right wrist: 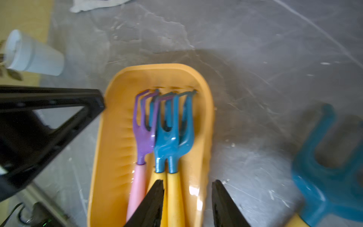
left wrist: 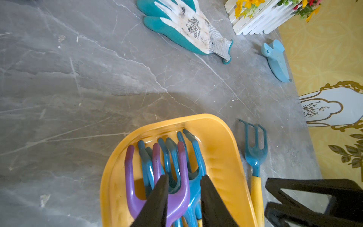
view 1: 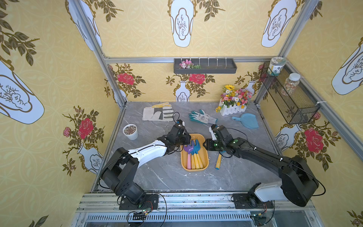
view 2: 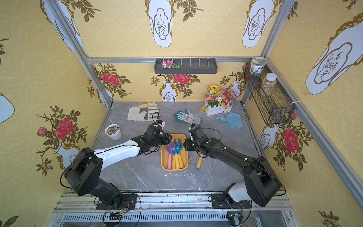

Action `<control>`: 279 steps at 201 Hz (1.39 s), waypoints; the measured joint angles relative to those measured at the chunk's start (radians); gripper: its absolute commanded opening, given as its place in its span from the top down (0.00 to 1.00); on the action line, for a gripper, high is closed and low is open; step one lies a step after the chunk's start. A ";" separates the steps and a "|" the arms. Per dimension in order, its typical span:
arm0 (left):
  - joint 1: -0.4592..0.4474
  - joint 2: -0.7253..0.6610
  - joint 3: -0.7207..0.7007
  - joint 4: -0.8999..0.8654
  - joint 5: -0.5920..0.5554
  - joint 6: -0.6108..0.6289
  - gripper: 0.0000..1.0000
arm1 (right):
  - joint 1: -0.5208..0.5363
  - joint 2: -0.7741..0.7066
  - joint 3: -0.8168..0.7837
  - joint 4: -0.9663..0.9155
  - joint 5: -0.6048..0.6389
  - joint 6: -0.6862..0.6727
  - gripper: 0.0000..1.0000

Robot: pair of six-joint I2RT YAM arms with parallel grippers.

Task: Put the rake into the storage box
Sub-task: Place the rake in the storage box, then pick up the rake at the center of the board.

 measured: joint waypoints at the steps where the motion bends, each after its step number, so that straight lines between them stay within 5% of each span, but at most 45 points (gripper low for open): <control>1: 0.000 0.000 0.000 0.001 0.000 0.000 0.66 | 0.000 0.000 0.000 -0.003 0.006 0.001 0.55; 47: -0.001 0.000 -0.005 0.041 0.014 -0.022 0.61 | -0.004 0.000 -0.036 -0.150 0.182 0.076 0.55; 108: -0.002 0.013 -0.005 0.056 0.022 -0.030 0.57 | -0.021 0.072 -0.076 -0.187 0.179 0.085 0.57; 143: -0.002 0.010 -0.011 0.060 0.025 -0.032 0.56 | -0.021 0.155 -0.060 -0.183 0.148 0.065 0.70; 175: -0.002 0.004 -0.019 0.062 0.025 -0.032 0.56 | -0.021 0.182 -0.039 -0.159 0.137 0.041 0.98; 279: -0.002 0.025 -0.008 0.180 0.164 -0.040 0.43 | -0.064 -0.048 -0.040 -0.134 0.128 0.042 1.00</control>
